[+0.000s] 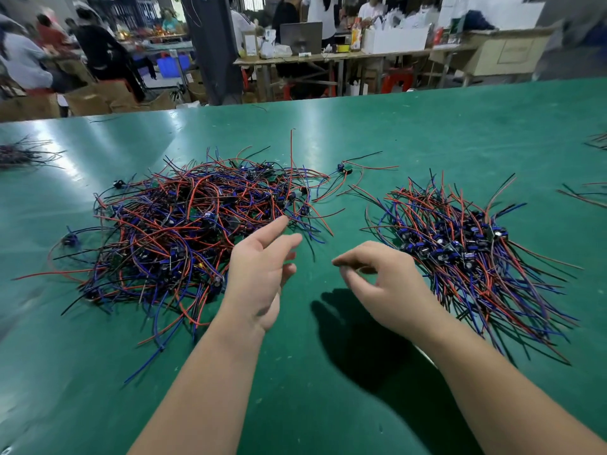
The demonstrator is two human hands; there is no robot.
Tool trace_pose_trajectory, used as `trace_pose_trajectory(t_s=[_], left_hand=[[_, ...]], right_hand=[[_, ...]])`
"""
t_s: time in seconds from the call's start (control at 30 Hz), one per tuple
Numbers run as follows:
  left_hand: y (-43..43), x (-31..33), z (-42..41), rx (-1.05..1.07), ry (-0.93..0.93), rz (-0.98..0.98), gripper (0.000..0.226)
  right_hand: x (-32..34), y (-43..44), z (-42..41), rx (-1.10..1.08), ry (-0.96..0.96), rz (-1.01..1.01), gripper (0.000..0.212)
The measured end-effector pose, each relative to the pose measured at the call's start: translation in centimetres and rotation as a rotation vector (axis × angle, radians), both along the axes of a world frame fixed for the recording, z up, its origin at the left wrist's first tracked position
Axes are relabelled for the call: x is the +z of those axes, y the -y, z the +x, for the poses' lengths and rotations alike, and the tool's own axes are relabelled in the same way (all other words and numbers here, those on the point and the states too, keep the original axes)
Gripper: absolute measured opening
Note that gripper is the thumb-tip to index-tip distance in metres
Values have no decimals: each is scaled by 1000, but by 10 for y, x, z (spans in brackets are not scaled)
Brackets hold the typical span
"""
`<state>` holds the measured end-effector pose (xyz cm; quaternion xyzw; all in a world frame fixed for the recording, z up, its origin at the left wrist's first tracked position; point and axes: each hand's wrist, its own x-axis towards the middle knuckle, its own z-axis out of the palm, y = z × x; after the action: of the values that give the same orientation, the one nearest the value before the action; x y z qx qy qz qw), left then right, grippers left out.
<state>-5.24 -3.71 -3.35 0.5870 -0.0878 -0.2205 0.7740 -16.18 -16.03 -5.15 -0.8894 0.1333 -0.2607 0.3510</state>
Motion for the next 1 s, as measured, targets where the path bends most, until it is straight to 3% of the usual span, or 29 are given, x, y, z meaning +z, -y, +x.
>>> trace_pose_trajectory(t_s=[0.1, 0.17, 0.23, 0.3, 0.4, 0.5, 0.6, 0.7, 0.77, 0.83, 0.87, 0.93, 1.0], left_hand=[[0, 5, -15, -249, 103, -45, 32], [3, 5, -28, -485, 210, -10, 30], [4, 3, -39, -673, 310, 58, 26], [3, 3, -43, -750, 390, 124, 23], [3, 3, -38, -700, 387, 232, 14], [5, 2, -31, -495, 180, 342, 11], [7, -1, -22, -322, 38, 396, 27], [8, -2, -16, -142, 163, 512, 43], [6, -6, -14, 15, 364, 565, 52], [2, -7, -11, 188, 563, 537, 54], [0, -5, -8, 209, 573, 461, 52], [-1, -1, -4, 42, 438, 270, 45], [-1, 4, -6, -264, 288, 190, 46]], right_hand=[[7, -2, 6, -54, 71, 686, 15], [15, 1, 6, 25, 73, 1145, 25], [21, 6, 1, 123, 17, 1311, 37], [22, 8, -3, 189, 22, 1283, 37], [17, 5, -4, 193, 54, 1129, 17], [12, -1, -2, 188, 18, 945, 17], [12, -5, -2, 209, 46, 861, 23], [15, -4, -2, 262, 185, 1021, 18], [19, -3, -3, 305, 257, 1127, 15], [21, -2, -4, 330, 280, 1179, 10], [23, -2, -5, 340, 275, 1192, 10], [24, -2, -7, 378, 240, 1209, 13], [24, -3, -7, 452, 205, 1245, 13]])
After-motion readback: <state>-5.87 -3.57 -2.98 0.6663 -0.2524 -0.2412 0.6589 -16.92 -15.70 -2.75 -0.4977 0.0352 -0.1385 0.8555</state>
